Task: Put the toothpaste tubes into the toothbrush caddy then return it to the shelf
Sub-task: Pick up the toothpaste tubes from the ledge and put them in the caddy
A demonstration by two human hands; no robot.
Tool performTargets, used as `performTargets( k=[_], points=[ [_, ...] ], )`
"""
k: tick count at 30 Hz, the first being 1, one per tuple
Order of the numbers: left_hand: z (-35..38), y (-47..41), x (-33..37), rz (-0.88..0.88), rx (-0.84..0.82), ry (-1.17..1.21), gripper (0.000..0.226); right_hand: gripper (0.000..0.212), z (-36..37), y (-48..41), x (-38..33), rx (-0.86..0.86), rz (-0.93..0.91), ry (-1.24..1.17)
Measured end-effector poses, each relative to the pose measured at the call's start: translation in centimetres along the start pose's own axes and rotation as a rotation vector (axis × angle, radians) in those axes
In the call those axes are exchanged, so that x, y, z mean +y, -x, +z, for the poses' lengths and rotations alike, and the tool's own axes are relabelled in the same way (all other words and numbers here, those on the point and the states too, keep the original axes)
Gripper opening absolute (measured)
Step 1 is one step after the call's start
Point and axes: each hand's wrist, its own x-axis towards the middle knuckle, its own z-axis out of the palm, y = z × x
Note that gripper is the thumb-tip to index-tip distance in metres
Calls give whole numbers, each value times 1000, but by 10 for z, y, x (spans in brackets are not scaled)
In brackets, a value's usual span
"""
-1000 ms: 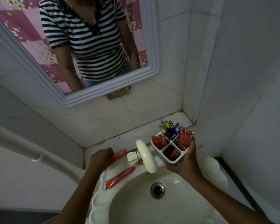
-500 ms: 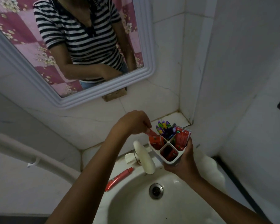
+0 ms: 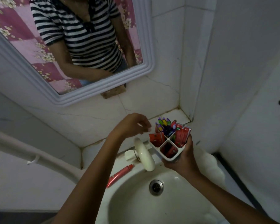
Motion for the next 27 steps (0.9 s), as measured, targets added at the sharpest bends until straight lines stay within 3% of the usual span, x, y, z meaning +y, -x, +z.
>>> performTargets(
  k=[5,9,11,15,19,24,27],
  points=[
    [17,46,-89,-283,154,-136,3,160,1,0,-1,-12,0,-2],
    [64,81,-137,-450,-76,-328,24,159,0,0,-3,-27,-61,8],
    [86,91,-143,-440,-111,-389,35,158,0,1,-2,-29,-85,29],
    [102,91,-143,-390,2,-449,57,155,-2,3,-8,-28,-102,4],
    [74,84,-140,-332,114,-485,16,157,-3,4,-11,-35,-54,23],
    [-5,83,-107,-264,420,-460,18,160,-4,3,-10,-13,-49,73],
    [-39,85,-60,-162,622,-192,17,159,-2,1,-7,0,-53,81]
  ],
)
